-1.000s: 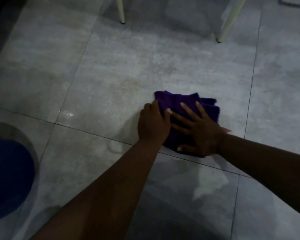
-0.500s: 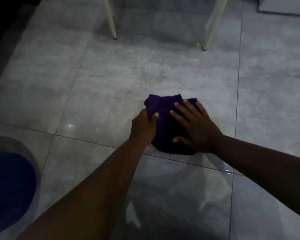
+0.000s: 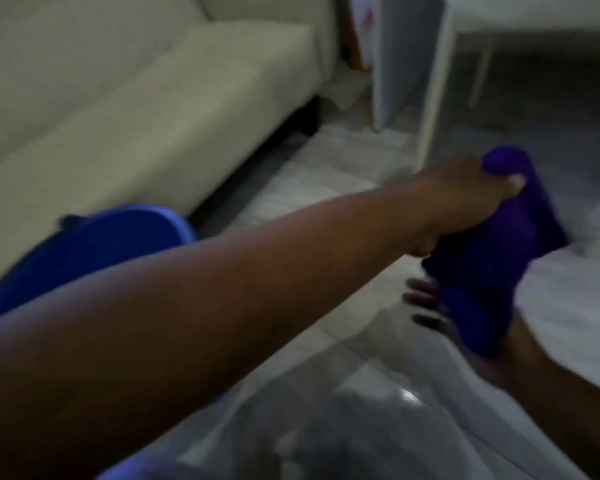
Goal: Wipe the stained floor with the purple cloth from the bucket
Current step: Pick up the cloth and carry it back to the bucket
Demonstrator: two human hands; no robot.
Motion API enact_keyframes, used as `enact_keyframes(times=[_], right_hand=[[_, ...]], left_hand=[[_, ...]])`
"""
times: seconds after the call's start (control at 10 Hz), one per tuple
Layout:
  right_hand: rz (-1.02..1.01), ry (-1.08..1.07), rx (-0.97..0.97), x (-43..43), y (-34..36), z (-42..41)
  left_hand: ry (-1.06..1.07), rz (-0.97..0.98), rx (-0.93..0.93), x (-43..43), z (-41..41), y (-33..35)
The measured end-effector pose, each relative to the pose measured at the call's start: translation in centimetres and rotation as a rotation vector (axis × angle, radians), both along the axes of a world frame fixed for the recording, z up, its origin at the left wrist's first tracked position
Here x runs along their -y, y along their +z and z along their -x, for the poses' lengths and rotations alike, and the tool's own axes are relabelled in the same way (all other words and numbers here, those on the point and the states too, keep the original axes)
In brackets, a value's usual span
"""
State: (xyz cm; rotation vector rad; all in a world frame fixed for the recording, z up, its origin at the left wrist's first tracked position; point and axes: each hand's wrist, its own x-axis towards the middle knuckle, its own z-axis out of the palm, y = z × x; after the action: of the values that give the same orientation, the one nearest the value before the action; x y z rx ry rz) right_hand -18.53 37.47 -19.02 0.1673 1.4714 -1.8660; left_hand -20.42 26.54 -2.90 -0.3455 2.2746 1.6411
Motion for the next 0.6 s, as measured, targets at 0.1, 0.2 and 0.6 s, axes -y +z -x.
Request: enact_keyframes(times=[0.1,0.2,0.6], right_hand=[[0.207,-0.001,-0.187,4.1,6.9,0.6],[0.161,-0.053,-0.383,8.8,10.9,0.9],[-0.431,0.573,-0.898,20.0,6.1,-8.7]], left_hand=[[0.266,-0.208,-0.147,6.8,-3.3,5.8],[0.492,-0.159,-0.319,13.8,-8.9,8.9],[0.777,0.22,0.248,28.0,-25.6,-4.9]])
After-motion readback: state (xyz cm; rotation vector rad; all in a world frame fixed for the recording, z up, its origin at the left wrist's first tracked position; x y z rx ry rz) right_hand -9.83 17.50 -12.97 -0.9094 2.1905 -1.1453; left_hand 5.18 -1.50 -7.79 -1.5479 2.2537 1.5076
